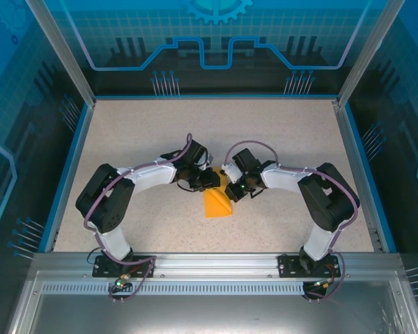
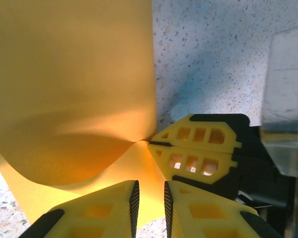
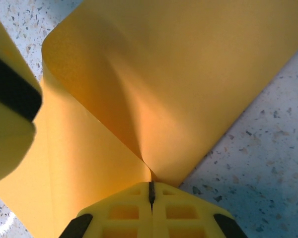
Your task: Fold a paper plane with a square sheet of paper (pick it up from the middle)
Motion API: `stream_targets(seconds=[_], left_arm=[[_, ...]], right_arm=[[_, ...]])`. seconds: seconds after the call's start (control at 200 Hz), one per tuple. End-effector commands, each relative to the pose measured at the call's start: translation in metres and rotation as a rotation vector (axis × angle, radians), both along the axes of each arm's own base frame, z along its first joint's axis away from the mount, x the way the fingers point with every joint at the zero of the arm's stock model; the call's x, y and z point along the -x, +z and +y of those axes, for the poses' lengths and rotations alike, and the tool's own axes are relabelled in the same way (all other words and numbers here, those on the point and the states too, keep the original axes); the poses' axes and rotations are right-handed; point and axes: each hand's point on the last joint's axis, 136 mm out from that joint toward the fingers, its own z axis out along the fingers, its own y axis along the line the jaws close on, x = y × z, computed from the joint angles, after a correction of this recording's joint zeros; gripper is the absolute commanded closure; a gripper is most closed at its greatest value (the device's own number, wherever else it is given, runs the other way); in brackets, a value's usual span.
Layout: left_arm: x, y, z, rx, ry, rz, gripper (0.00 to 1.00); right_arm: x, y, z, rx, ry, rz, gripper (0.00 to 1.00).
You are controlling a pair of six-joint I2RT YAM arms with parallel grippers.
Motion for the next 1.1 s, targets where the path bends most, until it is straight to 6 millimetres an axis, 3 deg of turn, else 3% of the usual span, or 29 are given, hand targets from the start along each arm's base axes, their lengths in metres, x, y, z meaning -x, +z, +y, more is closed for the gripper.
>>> stream_targets(seconds=[0.0,1.095], left_arm=[[0.011,-0.013,0.0,-0.005,-0.031,0.036,0.77],[0.018,-0.059,0.028,-0.215,-0.084,0.083,0.77]], right_arm=[[0.012,-0.014,-0.008,0.026,0.0,0.073,1.0],[0.009,-0.006,-0.006,0.007,-0.001,0.065,0.99]])
